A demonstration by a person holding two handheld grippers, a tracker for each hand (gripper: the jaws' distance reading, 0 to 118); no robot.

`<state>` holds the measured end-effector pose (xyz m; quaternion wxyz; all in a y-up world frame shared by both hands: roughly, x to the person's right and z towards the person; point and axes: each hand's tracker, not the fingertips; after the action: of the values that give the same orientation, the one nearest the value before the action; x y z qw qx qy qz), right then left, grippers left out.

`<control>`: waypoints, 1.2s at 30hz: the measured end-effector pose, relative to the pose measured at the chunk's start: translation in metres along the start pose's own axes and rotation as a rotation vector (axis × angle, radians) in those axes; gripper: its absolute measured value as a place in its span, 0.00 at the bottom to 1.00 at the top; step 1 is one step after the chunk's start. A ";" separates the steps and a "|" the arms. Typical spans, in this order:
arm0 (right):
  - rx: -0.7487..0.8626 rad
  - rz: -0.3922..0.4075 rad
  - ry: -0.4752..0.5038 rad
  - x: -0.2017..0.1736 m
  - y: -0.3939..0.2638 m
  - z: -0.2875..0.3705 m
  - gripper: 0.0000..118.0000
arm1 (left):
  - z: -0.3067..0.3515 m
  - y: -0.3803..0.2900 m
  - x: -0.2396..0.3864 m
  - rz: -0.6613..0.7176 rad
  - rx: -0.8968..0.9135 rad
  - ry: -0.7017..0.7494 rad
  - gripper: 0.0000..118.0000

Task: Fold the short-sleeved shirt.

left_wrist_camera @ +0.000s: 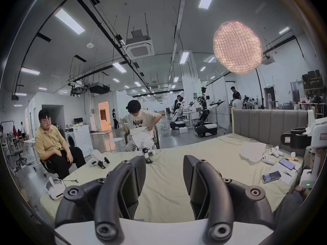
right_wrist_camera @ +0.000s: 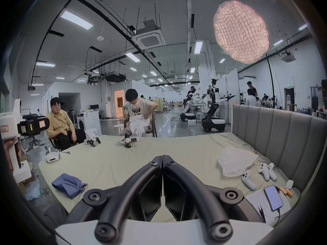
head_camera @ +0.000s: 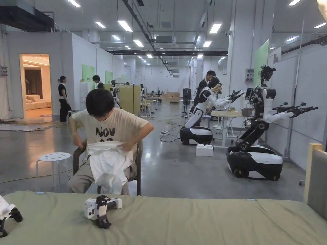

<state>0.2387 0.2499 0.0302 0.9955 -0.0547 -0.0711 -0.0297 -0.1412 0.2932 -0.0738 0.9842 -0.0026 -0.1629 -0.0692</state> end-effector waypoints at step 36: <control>0.023 -0.037 -0.004 -0.003 0.008 0.006 0.11 | 0.011 -0.004 -0.001 0.046 0.016 0.005 0.08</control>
<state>0.2354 0.2584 0.0352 0.9952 -0.0419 -0.0743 -0.0471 -0.1459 0.2900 -0.0632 0.9859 0.0019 -0.1610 -0.0451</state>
